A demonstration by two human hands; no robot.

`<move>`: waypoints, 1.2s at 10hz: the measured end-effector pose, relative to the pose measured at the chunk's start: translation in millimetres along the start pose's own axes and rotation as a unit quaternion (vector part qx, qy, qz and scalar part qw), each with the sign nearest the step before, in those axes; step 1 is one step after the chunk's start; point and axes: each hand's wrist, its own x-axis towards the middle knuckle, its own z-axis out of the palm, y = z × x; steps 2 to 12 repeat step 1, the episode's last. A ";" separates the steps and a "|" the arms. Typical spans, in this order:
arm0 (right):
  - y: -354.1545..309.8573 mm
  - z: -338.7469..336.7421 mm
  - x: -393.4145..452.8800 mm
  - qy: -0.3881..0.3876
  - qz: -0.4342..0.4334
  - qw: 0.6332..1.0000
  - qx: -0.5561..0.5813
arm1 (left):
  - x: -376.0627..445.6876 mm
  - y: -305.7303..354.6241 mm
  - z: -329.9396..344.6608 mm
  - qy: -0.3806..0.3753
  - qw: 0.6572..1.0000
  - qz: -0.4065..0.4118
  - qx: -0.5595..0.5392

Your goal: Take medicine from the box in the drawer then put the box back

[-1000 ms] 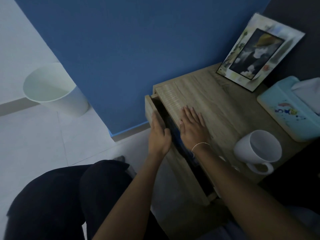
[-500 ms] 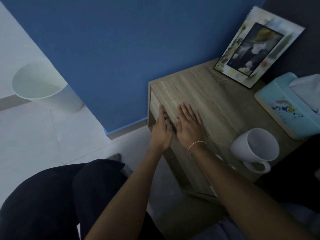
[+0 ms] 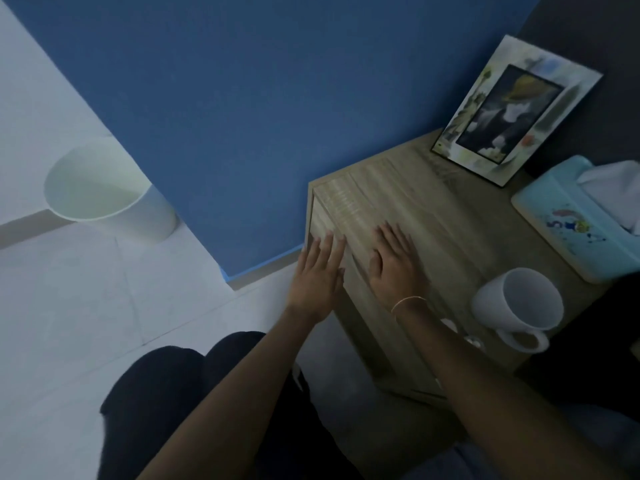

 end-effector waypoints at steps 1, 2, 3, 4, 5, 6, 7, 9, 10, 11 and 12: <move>1.4 2.3 -2.2 0.006 0.018 1.000 0.000 | -0.2 -0.9 -13.6 -0.039 0.999 0.025 0.000; 1.4 2.3 -2.2 0.006 0.018 1.000 0.000 | -0.2 -0.9 -13.6 -0.039 0.999 0.025 0.000; 1.4 2.3 -2.2 0.006 0.018 1.000 0.000 | -0.2 -0.9 -13.6 -0.039 0.999 0.025 0.000; 1.4 2.3 -2.2 0.006 0.018 1.000 0.000 | -0.2 -0.9 -13.6 -0.039 0.999 0.025 0.000; 1.4 2.3 -2.2 0.006 0.018 1.000 0.000 | -0.2 -0.9 -13.6 -0.039 0.999 0.025 0.000; 1.4 2.3 -2.2 0.006 0.018 1.000 0.000 | -0.2 -0.9 -13.6 -0.039 0.999 0.025 0.000; 1.4 2.3 -2.2 0.006 0.018 1.000 0.000 | -0.2 -0.9 -13.6 -0.039 0.999 0.025 0.000; 1.4 2.3 -2.2 0.006 0.018 1.000 0.000 | -0.2 -0.9 -13.6 -0.039 0.999 0.025 0.000; 1.4 2.3 -2.2 0.006 0.018 1.000 0.000 | -0.2 -0.9 -13.6 -0.039 0.999 0.025 0.000; 1.4 2.3 -2.2 0.006 0.018 1.000 0.000 | -0.2 -0.9 -13.6 -0.039 0.999 0.025 0.000; 1.4 2.3 -2.2 0.006 0.018 1.000 0.000 | -0.2 -0.9 -13.6 -0.039 0.999 0.025 0.000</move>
